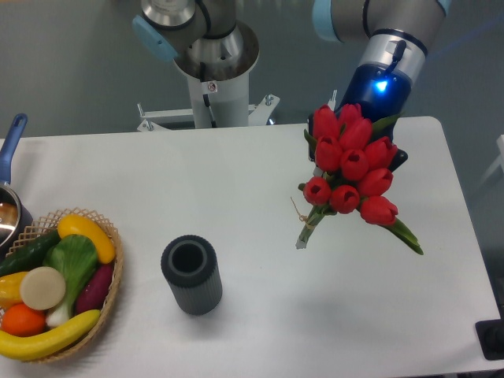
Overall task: Place the flowers on the table
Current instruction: 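Rotate the gripper holding the red tulips so the stems point down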
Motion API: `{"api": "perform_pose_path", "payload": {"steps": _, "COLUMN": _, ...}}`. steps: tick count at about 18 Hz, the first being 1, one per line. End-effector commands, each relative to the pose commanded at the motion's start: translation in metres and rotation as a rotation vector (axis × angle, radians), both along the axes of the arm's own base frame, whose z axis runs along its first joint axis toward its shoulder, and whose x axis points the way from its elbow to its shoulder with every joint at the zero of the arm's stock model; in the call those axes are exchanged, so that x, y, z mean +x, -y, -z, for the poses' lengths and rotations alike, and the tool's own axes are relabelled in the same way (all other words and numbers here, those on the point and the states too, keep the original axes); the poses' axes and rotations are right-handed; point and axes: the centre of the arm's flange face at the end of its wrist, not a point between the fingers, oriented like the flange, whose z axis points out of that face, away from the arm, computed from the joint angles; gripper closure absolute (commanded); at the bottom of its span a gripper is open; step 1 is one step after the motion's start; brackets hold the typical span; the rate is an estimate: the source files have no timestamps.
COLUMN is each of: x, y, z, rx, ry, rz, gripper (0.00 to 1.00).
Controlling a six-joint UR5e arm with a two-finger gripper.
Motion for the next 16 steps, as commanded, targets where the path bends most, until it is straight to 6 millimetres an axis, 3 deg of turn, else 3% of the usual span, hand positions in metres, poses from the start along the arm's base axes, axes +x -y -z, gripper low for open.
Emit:
{"api": "perform_pose_path", "payload": {"steps": 3, "x": 0.013, "y": 0.005, "z": 0.005, "rx": -0.007, "ry": -0.006, "rz": 0.003, "gripper": 0.62}}
{"api": "perform_pose_path", "payload": {"steps": 10, "x": 0.012, "y": 0.017, "z": -0.004, "rx": -0.021, "ry": -0.035, "rz": -0.025, "gripper": 0.62}}
{"api": "perform_pose_path", "payload": {"steps": 16, "x": 0.019, "y": 0.029, "z": -0.008, "rx": -0.232, "ry": -0.163, "rz": -0.152, "gripper": 0.62}}
